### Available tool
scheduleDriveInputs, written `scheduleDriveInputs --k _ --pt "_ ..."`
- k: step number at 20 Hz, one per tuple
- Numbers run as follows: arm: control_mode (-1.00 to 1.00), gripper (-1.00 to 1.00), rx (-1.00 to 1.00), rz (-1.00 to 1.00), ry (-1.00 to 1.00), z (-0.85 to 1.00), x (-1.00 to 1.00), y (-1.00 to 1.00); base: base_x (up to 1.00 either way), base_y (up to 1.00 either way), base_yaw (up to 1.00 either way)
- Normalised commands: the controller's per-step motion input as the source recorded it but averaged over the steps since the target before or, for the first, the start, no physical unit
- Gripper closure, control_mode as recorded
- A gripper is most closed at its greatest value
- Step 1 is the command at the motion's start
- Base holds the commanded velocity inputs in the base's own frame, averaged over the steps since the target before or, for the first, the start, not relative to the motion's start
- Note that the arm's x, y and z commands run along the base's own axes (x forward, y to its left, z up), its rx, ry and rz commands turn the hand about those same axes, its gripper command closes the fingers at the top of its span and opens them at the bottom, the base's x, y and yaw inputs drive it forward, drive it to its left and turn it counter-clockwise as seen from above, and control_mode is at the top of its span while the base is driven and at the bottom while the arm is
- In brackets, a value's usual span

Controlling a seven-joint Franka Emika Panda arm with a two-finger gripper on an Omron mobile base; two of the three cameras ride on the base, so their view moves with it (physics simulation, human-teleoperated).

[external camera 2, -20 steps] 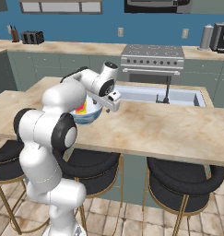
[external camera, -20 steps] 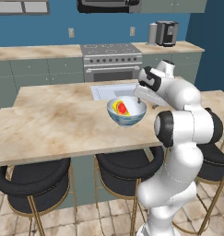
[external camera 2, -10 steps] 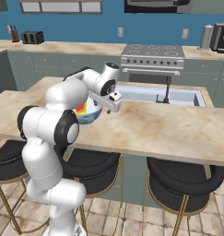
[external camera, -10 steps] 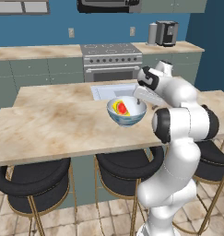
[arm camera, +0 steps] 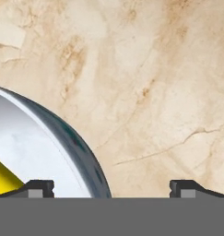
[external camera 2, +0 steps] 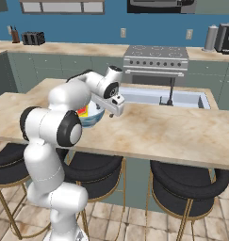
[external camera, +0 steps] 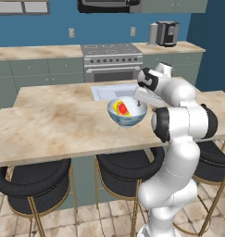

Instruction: Place the cup inside the bowl on the dining table and move the bowl to any counter.

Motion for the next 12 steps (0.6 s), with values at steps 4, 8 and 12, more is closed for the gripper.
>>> scheduleDriveInputs --k 4,8,12 --pt "-1.00 -1.00 0.00 0.00 0.00 -0.17 0.00 0.00 0.00 0.00 0.00" --pt "-1.00 -1.00 0.00 0.01 0.00 -0.07 0.00 0.00 0.00 0.00 0.00" --pt "-1.00 1.00 0.00 0.00 0.00 0.00 0.00 0.00 0.00 0.00 0.00"
